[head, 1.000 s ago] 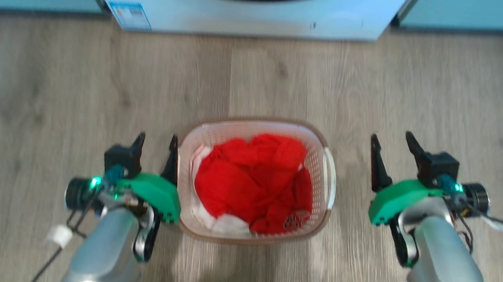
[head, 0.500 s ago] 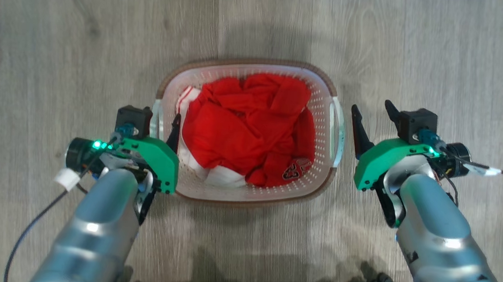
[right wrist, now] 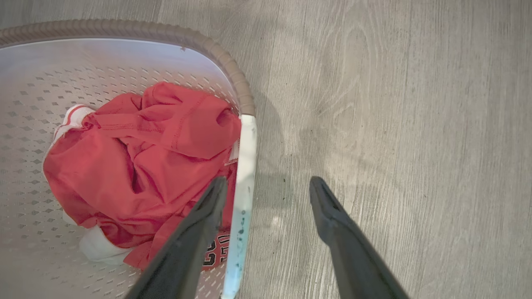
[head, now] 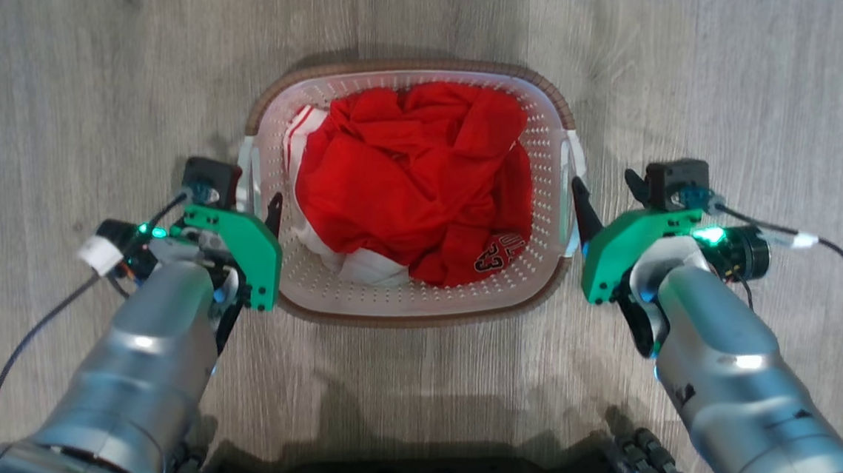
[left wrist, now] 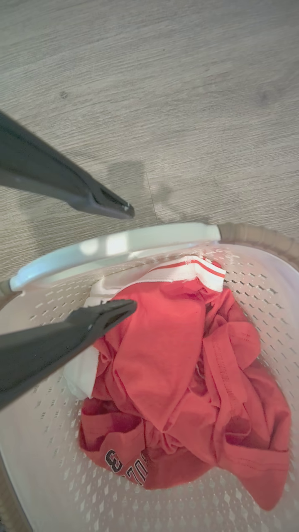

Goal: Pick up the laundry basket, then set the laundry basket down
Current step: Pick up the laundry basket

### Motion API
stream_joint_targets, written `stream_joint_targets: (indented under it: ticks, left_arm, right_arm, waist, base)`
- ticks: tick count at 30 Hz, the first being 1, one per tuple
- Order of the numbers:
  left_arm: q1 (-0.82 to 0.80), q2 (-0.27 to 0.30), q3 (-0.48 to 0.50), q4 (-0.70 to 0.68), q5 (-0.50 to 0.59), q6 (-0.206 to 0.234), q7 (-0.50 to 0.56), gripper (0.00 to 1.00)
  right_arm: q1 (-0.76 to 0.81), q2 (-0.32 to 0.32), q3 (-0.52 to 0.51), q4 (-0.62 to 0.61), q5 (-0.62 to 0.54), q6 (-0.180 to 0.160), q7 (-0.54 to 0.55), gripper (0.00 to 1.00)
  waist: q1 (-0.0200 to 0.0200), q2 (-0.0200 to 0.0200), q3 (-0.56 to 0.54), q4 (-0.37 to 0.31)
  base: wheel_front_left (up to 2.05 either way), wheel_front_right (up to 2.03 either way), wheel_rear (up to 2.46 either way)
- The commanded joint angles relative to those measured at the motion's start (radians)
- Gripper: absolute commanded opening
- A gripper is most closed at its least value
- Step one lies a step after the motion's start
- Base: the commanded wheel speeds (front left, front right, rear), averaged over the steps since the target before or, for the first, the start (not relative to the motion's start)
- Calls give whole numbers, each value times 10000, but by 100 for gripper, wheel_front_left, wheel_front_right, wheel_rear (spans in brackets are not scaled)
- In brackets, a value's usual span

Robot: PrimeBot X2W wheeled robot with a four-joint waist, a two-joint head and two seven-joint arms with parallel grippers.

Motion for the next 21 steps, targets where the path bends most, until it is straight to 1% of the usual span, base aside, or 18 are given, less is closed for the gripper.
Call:
stream_joint_targets:
  ticks: [1, 13, 18, 21]
  left_arm:
    - [19, 214, 193, 11, -64, -6, 18, 100]
    - [-658, 214, -76, 272, -400, 104, 1115, 100]
    - [-904, 254, -240, 300, -359, 115, 1490, 100]
    - [-1057, 267, -281, 308, -375, 157, 1610, 100]
  right_arm:
    - [201, 103, 254, -49, 130, 25, 29, 100]
    - [-699, 103, 1600, 455, 1861, 25, 720, 100]
    - [-1091, 103, 2121, 671, 2306, 25, 1073, 100]
    - [-1347, 103, 2371, 785, 2493, 25, 1098, 100]
  waist:
    - [-1, 0, 93, 12]
    - [-1, 0, 858, 71]
    - [-1, 0, 1238, 66]
    - [-1, 0, 1439, 68]
  base:
    - [0, 0, 0]
    - [0, 0, 0]
    - [0, 0, 0]
    - [0, 0, 0]
